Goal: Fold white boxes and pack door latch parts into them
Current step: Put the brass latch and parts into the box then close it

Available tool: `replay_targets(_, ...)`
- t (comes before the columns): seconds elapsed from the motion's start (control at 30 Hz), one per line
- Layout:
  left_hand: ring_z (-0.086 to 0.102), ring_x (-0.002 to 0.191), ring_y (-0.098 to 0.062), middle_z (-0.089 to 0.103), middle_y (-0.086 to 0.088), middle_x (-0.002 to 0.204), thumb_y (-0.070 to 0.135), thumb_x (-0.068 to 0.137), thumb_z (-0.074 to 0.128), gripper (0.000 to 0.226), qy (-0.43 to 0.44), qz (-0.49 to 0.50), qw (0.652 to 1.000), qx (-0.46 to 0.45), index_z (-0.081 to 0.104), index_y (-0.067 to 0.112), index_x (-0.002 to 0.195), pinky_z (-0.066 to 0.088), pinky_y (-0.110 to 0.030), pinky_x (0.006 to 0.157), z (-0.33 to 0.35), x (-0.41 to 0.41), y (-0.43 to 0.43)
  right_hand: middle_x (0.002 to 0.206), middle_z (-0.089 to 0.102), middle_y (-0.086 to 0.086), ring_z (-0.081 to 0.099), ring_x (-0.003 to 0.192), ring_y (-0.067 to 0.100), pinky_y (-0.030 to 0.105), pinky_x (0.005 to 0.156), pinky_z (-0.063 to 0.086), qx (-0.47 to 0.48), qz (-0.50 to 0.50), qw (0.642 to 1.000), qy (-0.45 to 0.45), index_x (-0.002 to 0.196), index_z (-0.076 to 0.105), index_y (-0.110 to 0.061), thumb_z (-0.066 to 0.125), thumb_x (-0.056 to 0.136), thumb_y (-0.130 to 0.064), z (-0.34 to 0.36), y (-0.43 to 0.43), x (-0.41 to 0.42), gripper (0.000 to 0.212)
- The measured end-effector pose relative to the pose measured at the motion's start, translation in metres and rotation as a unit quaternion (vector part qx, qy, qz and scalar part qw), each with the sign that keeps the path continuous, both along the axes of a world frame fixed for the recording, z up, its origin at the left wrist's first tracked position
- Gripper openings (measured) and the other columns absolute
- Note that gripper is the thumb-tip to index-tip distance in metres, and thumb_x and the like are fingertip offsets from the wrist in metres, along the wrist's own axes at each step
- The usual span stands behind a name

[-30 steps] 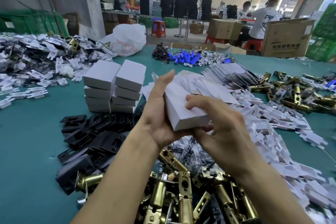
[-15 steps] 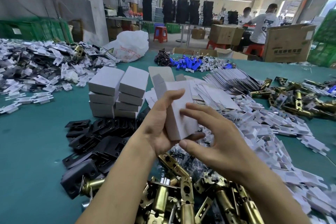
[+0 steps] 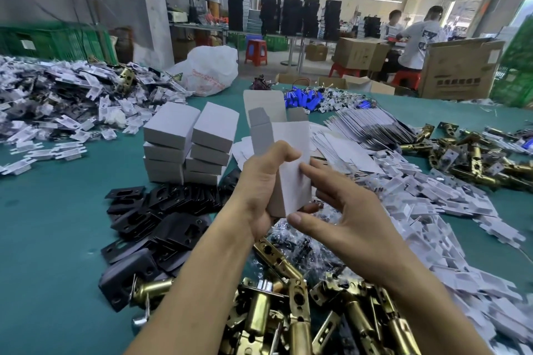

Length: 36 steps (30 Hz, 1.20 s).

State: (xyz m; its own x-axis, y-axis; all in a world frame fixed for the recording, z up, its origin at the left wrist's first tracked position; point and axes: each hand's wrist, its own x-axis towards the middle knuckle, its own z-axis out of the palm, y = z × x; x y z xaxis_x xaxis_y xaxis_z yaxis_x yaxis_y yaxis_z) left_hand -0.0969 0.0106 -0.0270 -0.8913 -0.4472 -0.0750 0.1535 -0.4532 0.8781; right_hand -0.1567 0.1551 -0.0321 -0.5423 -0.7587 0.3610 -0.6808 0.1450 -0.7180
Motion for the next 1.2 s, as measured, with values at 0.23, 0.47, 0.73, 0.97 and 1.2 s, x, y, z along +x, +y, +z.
replay_targets(0.23,0.065,0.08,-0.032,0.065,-0.017,0.1,0.033,0.061,0.07,0.045,-0.015,0.102,0.994,0.031,0.068,0.015,0.102,0.061,-0.048,0.063,0.002,0.003,-0.013,0.098,0.068,-0.012,0.063,0.086,-0.002,0.016,0.076,0.052,0.247,0.051,0.965,0.075,0.107,0.068,-0.028,0.065,0.093,-0.032,0.003,-0.012,-0.008,0.015)
replay_targets(0.47,0.069,0.082,-0.029,0.069,-0.019,0.102,0.043,0.053,0.074,0.082,0.015,0.081,0.996,0.019,0.064,0.007,0.126,0.059,-0.049,0.07,0.0,0.005,-0.016,0.119,0.05,0.01,0.054,0.113,0.031,0.041,0.087,0.051,0.415,0.124,0.867,0.246,0.123,0.057,-0.016,0.065,0.087,-0.032,-0.011,-0.06,0.013,0.04)
replay_targets(0.73,0.068,0.082,-0.03,0.07,-0.017,0.097,0.045,0.05,0.075,0.076,0.014,0.096,0.995,0.003,0.067,0.012,0.118,0.059,-0.048,0.068,0.003,0.006,-0.013,0.1,0.054,0.008,0.055,0.092,0.028,0.036,0.075,0.051,0.352,0.112,0.915,0.165,0.11,0.053,-0.015,0.065,0.076,-0.011,-0.018,-0.06,0.009,0.036)
replay_targets(0.97,0.063,0.082,-0.029,0.066,-0.01,0.089,0.035,0.065,0.067,0.035,0.015,0.197,0.979,-0.048,0.066,0.017,0.096,0.058,-0.062,0.068,0.003,0.004,-0.015,0.087,0.068,-0.011,0.067,0.072,0.0,0.01,0.063,0.053,0.165,-0.027,0.985,-0.031,0.11,0.07,-0.019,0.086,0.07,-0.011,0.013,-0.013,-0.012,0.044)
replay_targets(1.2,0.058,0.054,0.001,0.065,0.018,0.059,0.019,0.063,0.067,0.022,-0.04,0.127,0.965,-0.224,0.062,0.023,0.084,0.045,-0.017,0.044,-0.008,0.0,-0.011,0.094,0.073,-0.003,0.072,0.092,0.011,0.027,0.086,0.058,-0.252,-0.144,0.952,-0.093,0.103,0.067,-0.019,0.082,0.071,-0.006,0.063,0.022,-0.032,0.037)
